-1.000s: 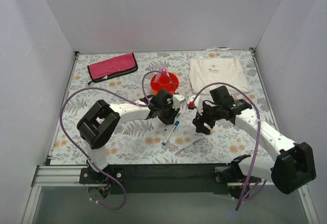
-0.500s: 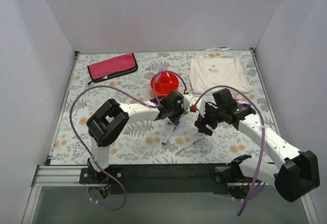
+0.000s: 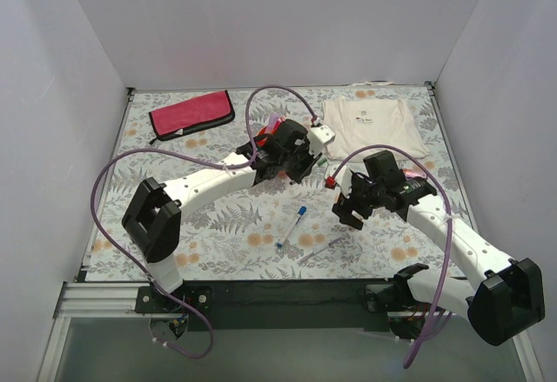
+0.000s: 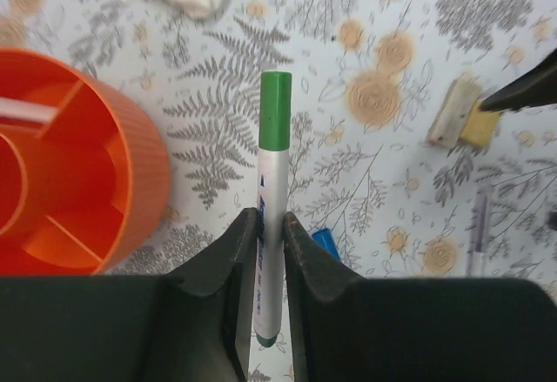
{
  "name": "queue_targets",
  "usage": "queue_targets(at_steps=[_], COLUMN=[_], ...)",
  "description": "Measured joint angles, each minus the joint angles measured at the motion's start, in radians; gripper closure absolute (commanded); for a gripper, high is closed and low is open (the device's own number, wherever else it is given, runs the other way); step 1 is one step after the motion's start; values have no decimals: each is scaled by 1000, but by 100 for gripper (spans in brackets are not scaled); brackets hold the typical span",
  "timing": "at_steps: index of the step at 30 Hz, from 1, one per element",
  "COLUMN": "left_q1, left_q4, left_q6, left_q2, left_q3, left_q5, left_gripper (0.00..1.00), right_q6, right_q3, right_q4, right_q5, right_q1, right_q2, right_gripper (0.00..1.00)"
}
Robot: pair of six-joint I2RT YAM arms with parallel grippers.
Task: Sort the stationery into containers
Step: Pick up the pen from the center of the board, then place the pen in the storage box.
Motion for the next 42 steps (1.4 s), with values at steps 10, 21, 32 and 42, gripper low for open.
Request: queue_targets(at_steps=[10,21,32,42], left_q1=[182,284,283,307], left_q4=[165,369,457,513], left_q6=[-32,-70,-101,-106], left_q2=[23,290,348,365], left_q3=[142,341,351,332], left_q5=[78,197,241,250], left_gripper=[100,100,100,100], right_q6=[18,27,31,40], right_q3=[7,56,70,86], right_q4=[0,2,3,1], right_q5=[22,40,44,42], right_q1=[-32,-53,-74,-84], right_q2=[62,124,164,188], right_gripper=[18,18,18,18])
